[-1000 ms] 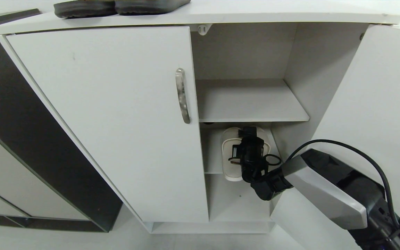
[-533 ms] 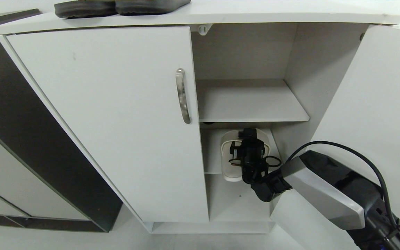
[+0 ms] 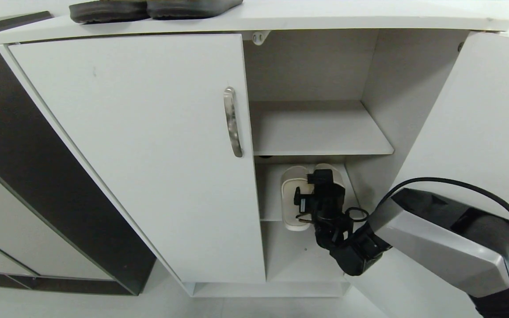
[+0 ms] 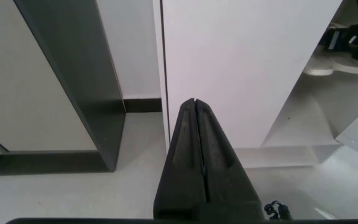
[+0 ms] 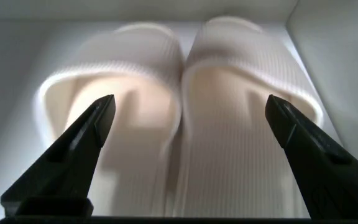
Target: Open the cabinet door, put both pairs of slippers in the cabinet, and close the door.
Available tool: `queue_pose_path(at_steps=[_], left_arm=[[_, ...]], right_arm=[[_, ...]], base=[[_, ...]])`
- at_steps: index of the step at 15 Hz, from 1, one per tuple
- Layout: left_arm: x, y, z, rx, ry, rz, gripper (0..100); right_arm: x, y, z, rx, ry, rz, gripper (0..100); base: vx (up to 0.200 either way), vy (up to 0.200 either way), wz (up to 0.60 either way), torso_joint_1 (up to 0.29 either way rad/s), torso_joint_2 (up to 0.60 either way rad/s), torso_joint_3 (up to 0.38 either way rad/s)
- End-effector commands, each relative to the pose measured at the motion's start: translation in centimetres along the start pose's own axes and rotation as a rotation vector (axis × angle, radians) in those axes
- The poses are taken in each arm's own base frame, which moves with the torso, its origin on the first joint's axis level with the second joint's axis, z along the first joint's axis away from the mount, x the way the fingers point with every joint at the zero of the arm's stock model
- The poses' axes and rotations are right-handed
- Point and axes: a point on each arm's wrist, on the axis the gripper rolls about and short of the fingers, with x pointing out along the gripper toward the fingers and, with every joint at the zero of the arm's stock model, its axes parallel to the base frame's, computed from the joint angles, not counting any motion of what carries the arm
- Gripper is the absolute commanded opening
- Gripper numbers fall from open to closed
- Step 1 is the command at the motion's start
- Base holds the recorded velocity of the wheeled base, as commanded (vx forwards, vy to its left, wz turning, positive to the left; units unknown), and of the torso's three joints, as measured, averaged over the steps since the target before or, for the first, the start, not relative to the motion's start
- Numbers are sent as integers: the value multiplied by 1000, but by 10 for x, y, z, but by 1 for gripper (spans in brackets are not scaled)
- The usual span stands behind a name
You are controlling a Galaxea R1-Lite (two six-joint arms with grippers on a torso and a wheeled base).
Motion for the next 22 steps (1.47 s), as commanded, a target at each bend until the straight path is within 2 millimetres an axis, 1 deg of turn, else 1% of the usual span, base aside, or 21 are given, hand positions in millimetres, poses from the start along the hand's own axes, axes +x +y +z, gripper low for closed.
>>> queue_pose_path(at_steps=[1,3,5,8,16,22], left_arm=[[0,0,0,1,1,-2,0],[0,0,0,1,1,-2,0],[0,0,0,2,1,-3,0],[0,0,0,2,1,-3,0],[0,0,0,2,1,-3,0],[0,0,0,-1,1,-2,0]], right_arm=[[-39,0,16,6,-21,47,100],[-66,-5,16,-9,-11,79,100],[-80,-9,16,-1,-23,95,100],[-83,-10,20,-10,-37,97,100],[-83,-9,19,-21,-33,100,100],[-82,-10,18,-23,-31,96,100]], base=[[0,0,0,0,0,0],[0,0,0,0,0,0],[0,0,0,0,0,0],[0,0,0,0,0,0],[-200,0,0,1,3,1],[0,0,0,0,0,0]])
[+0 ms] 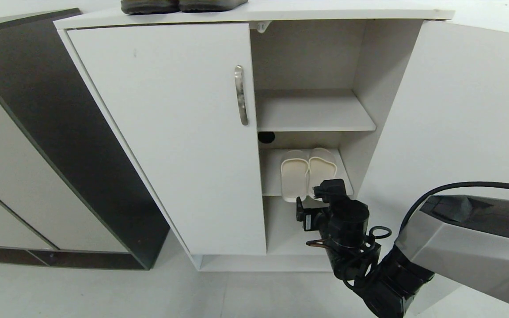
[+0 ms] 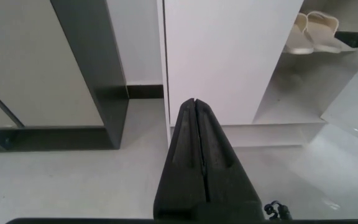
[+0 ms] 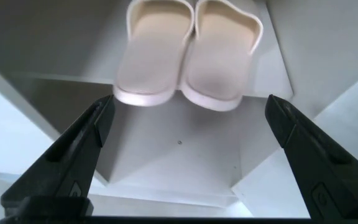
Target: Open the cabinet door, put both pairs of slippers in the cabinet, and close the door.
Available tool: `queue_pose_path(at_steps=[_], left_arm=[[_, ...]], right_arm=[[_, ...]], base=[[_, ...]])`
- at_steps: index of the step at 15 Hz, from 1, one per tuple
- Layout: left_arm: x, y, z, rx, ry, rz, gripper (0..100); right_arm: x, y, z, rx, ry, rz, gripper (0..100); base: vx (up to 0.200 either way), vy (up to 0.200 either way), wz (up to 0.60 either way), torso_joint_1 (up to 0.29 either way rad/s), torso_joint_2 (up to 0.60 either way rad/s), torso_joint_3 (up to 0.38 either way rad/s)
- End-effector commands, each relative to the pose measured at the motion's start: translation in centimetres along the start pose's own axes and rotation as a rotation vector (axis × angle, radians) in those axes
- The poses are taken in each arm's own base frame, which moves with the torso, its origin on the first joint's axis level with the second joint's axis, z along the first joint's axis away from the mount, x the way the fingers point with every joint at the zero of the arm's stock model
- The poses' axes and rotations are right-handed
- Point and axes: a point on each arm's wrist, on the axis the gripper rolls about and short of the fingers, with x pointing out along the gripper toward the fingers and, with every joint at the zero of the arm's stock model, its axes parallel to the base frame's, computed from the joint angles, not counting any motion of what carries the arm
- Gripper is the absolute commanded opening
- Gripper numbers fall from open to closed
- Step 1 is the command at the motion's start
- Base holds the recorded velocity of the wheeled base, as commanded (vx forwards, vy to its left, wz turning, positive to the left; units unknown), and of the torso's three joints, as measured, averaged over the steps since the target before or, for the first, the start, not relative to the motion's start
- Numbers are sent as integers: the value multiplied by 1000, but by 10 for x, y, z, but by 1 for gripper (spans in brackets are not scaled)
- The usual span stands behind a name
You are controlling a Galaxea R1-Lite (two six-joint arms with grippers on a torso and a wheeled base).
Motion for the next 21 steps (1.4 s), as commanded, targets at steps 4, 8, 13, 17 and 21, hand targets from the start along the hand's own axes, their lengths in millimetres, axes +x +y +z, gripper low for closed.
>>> queue_pose_path(at_steps=[4,8,13,17,21], left_arm=[[0,0,0,0,1,0,0],[0,0,0,1,1,-1,0],[0,0,0,3,1,-4,0],[0,0,0,3,1,-3,0],[0,0,0,3,1,-4,0]], right_arm=[[1,0,0,-6,0,0,100],[1,0,0,-7,0,0,100],[1,0,1,-5,-3,0,100],[1,0,0,-6,-1,0,100],[1,0,-1,-9,2,0,100]], base=[[0,0,0,0,0,0],[0,0,0,0,0,0],[0,0,0,1,1,57],[0,0,0,2,4,196],[0,0,0,0,2,200]])
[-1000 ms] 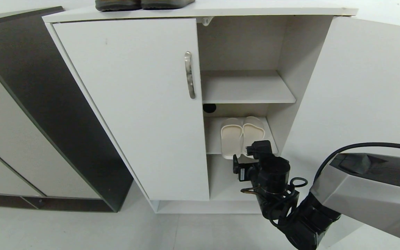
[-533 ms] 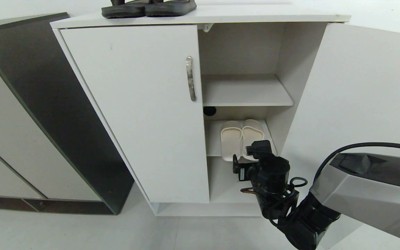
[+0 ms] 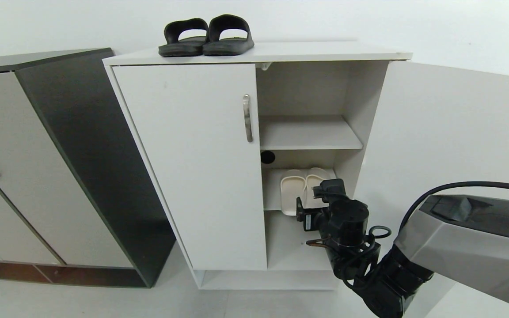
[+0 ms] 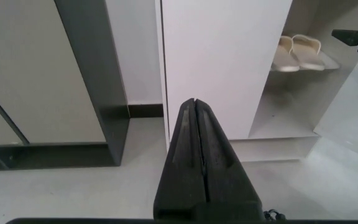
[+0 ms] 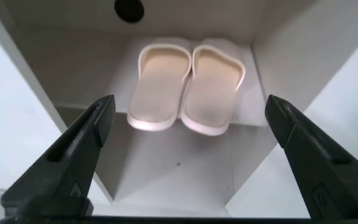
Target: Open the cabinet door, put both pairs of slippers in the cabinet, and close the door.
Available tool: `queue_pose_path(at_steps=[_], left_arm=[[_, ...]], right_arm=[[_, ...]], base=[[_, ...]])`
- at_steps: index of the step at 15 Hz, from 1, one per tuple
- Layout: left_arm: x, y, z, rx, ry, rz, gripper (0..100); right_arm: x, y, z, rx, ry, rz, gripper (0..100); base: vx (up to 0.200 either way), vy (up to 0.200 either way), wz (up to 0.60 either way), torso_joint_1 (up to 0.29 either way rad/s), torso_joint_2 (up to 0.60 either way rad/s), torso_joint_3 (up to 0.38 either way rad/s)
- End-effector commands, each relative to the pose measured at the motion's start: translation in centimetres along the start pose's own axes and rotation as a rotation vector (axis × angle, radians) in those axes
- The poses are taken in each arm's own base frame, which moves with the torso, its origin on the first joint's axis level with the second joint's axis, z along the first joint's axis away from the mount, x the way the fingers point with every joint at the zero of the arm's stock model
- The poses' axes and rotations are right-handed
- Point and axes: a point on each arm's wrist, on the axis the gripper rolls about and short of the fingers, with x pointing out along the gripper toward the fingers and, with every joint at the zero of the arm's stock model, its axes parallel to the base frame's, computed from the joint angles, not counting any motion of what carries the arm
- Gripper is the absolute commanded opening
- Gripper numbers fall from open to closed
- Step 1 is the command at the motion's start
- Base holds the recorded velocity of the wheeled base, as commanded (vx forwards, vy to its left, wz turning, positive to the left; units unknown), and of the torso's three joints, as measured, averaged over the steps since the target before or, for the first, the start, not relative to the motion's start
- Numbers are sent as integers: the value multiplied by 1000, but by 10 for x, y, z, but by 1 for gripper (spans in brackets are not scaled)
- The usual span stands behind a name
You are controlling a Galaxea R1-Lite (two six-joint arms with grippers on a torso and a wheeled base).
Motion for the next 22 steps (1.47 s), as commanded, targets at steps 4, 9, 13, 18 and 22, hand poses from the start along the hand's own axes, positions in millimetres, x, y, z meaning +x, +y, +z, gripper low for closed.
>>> queue_pose_path(at_steps=[4,9,13,18,22], left_arm=[[0,0,0,-2,1,2,0],[0,0,0,-2,1,2,0],[0,0,0,-2,1,2,0],[0,0,0,0,1,2,0],[0,0,0,0,1,2,0]], right_arm=[[-13,-2,-2,-16,24,48,100],[-24,-5,-2,-24,46,136,100],[-26,-6,-6,-36,62,152,100],[-26,-6,-7,-40,64,150,100],[-27,-7,-9,-46,72,150,100]], base=[[0,0,0,1,1,51],[0,0,0,3,7,25],[0,0,0,0,0,0],[0,120,0,2,1,2],[0,200,0,8,2,4]])
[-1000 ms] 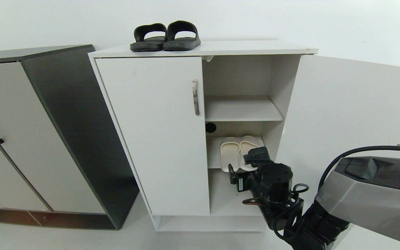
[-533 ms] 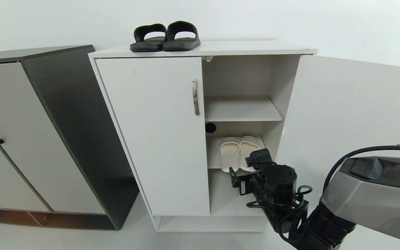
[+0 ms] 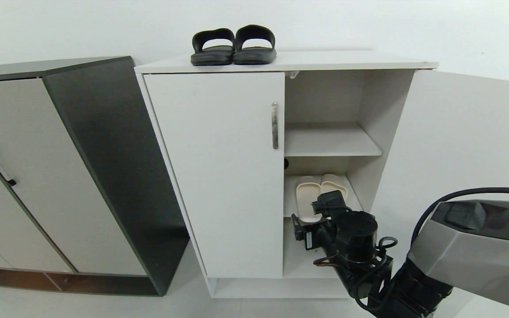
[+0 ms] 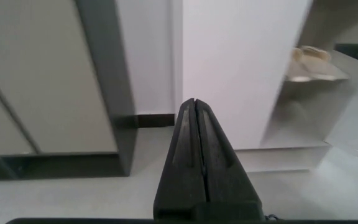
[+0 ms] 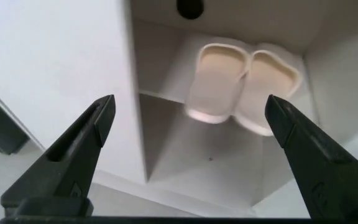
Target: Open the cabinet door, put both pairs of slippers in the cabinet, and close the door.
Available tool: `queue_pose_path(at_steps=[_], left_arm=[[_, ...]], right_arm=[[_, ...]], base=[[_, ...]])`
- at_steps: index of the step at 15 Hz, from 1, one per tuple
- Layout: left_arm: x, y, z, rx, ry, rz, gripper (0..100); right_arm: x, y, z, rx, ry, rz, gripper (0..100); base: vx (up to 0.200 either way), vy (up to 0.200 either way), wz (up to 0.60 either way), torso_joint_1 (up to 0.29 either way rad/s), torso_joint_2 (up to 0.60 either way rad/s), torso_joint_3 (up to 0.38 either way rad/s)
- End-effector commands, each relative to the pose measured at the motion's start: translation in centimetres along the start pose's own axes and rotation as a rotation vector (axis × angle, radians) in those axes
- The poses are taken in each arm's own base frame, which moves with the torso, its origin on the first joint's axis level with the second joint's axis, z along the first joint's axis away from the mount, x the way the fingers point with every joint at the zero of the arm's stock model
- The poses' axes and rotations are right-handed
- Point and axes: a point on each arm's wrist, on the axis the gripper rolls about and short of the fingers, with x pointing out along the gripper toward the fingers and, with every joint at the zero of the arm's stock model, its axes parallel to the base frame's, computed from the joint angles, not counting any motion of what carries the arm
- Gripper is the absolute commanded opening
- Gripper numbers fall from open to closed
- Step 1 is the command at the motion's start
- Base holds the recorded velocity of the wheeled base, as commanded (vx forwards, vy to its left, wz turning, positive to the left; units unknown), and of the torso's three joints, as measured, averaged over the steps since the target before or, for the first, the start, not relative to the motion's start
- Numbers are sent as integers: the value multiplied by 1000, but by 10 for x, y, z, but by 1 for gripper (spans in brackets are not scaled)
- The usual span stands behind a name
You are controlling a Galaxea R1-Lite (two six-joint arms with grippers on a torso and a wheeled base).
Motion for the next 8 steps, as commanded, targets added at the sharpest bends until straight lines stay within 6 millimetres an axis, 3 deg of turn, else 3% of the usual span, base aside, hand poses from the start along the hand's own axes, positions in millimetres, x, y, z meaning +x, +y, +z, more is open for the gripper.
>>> queue_pose_path(at_steps=[1,8], left_arm=[[0,0,0,0,1,0,0],[0,0,0,1,1,-2,0]], right_arm=[[0,0,-1,-2,4,1,100],[1,-1,-3,-4,7,-2,100]], base=[[0,200,0,-2,-2,2],[0,200,0,2,5,6]])
